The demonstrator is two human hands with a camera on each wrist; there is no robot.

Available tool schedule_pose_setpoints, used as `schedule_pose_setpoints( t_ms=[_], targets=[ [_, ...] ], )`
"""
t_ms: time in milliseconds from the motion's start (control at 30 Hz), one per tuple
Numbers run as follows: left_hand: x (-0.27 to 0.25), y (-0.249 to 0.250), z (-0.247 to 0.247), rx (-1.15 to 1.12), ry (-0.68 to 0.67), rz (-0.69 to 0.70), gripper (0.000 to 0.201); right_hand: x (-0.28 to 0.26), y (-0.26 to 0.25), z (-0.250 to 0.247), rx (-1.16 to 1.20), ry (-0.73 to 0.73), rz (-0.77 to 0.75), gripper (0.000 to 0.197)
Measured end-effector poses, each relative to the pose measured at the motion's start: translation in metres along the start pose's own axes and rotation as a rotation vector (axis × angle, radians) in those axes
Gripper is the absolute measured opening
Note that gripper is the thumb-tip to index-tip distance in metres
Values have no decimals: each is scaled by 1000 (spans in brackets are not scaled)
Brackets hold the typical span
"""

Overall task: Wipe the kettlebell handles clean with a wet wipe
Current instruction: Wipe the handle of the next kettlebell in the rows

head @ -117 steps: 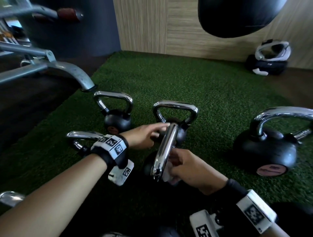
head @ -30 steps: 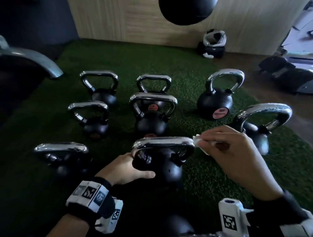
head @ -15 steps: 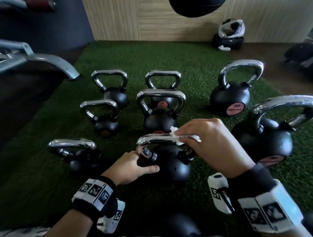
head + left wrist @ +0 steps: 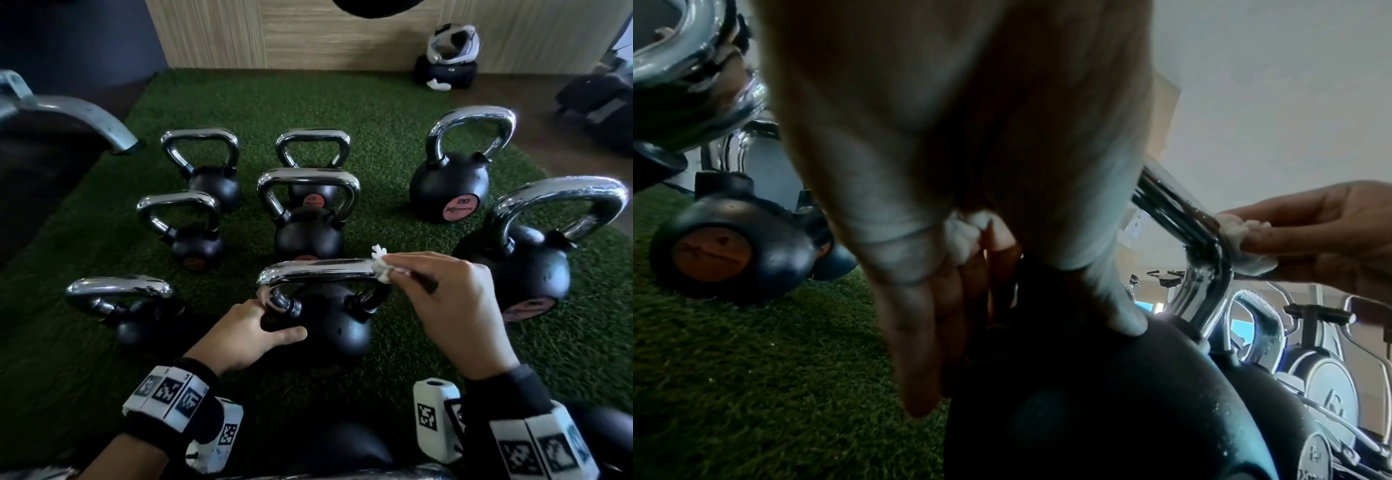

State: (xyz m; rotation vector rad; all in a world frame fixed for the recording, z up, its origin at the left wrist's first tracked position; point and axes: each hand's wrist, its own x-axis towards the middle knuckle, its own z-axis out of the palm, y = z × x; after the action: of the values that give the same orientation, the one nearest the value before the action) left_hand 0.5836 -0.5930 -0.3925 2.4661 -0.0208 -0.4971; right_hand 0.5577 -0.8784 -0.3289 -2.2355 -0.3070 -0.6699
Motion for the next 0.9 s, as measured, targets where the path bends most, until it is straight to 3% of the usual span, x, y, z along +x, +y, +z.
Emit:
schedule_pose_setpoints(
  t_ms=[133, 367, 667, 900],
  targets=[
    [1, -3, 2, -8, 6, -2, 74, -5, -1, 9, 26, 42, 42, 24],
    [2, -5, 4, -55, 15, 23, 72, -25, 35, 24, 541, 52, 460, 24],
    [2, -7, 5, -43, 32, 32, 92, -35, 48, 38, 736, 14, 606, 19],
    [-7, -7, 2, -44, 17, 23, 59, -42, 50, 39, 629, -90, 618, 15]
  ],
)
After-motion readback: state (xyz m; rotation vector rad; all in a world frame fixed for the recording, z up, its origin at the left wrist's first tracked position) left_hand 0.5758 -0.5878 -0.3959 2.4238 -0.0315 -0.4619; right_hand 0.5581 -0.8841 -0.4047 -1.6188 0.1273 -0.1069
